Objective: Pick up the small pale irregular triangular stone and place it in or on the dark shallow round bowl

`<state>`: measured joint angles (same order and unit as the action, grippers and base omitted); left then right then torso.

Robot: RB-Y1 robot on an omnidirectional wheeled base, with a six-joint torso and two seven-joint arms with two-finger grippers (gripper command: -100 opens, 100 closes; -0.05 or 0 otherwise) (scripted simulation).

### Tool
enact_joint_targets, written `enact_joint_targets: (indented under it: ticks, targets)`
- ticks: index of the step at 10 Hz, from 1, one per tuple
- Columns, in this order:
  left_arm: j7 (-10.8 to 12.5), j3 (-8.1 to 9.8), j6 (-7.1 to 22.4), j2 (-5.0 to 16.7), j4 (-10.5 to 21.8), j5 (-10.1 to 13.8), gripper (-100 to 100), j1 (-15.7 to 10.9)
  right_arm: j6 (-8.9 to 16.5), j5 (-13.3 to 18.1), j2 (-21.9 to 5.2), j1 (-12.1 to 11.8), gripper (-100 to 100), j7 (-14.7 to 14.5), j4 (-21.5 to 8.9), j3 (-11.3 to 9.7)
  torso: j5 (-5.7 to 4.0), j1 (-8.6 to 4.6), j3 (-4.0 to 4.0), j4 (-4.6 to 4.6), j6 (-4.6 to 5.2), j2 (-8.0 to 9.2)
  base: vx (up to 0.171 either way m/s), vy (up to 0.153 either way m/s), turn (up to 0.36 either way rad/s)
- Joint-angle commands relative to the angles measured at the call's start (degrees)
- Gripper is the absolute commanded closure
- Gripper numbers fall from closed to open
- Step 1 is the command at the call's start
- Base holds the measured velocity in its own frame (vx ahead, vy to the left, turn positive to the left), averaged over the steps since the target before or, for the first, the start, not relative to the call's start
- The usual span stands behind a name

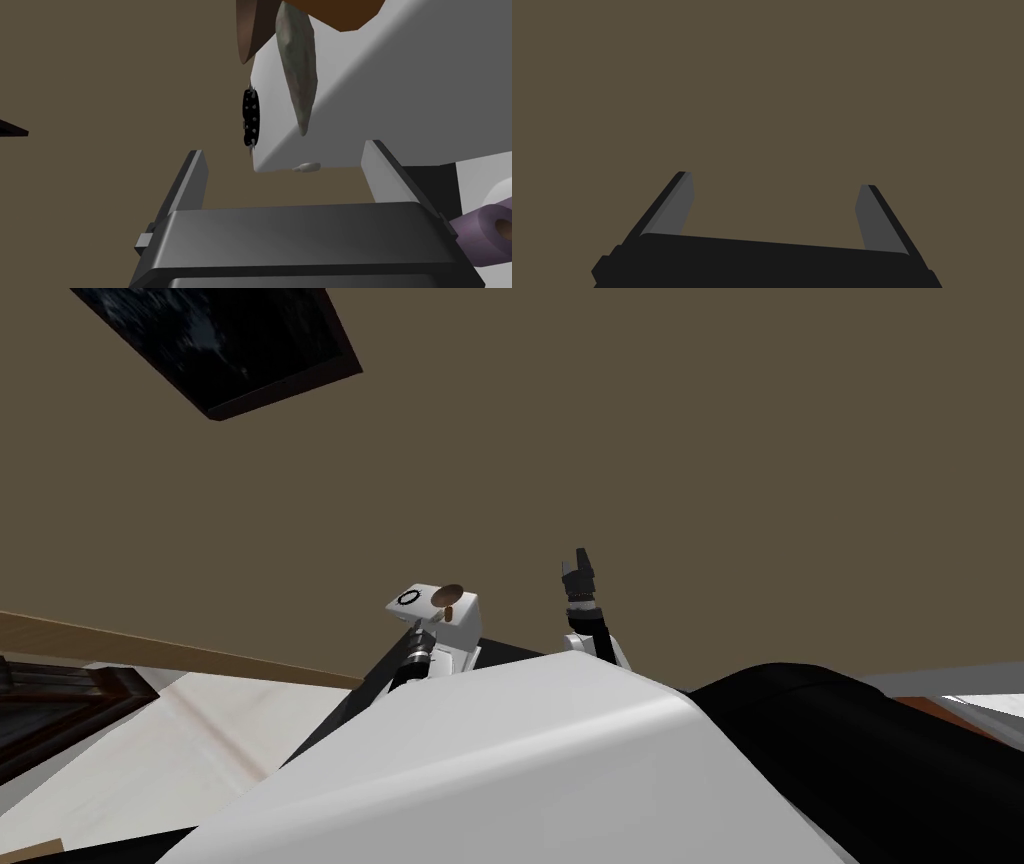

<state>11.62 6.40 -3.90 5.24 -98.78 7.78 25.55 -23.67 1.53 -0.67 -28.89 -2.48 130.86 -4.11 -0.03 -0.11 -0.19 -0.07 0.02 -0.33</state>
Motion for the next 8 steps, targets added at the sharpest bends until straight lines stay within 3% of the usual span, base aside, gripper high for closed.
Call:
enact_joint_targets:
  ticks: [1,2,3,5,7,8]
  targets:
    - [0.0,0.0,0.0,0.0,0.0,0.0,-100,0.0,0.0,0.0,0.0,0.0,0,0.0,0.0,0.0,0.0,0.0,0.0,0.0,0.0,0.0,0.034,-0.012,0.003]
    - [-0.03,-0.03,0.12,-0.04,0.11,0.02,0,-0.06,0.0,0.0,0.0,0.01,0,0.0,0.0,0.0,0.0,0.05,0.07,0.02,0.0,0.14,0.007,-0.002,0.0]
    - [1.06,1.99,-0.08,1.64,1.78,1.1,-100,-1.04,0.0,0.0,0.0,0.01,0,0.0,0.0,0.0,0.01,0.09,0.14,0.05,0.0,0.25,0.0,-0.039,-0.22]
    - [2.14,4.01,-0.27,3.32,3.46,2.18,-100,-2.02,0.0,0.0,0.0,0.01,0,0.0,0.0,-0.01,-0.02,-0.09,0.19,0.07,0.01,0.34,-0.002,-0.062,-0.164]
    - [2.17,4.08,0.01,3.44,3.12,2.25,-100,-1.86,0.0,0.0,0.0,0.01,0,0.0,0.0,0.0,-0.02,-0.05,0.18,0.07,0.0,0.31,0.007,-0.03,-0.05]
    - [2.29,4.16,-0.1,3.52,3.27,2.31,100,-1.89,0.0,0.0,0.0,0.01,0,0.0,0.0,0.0,0.0,0.03,0.19,0.07,-0.01,0.32,0.0,0.0,0.0]
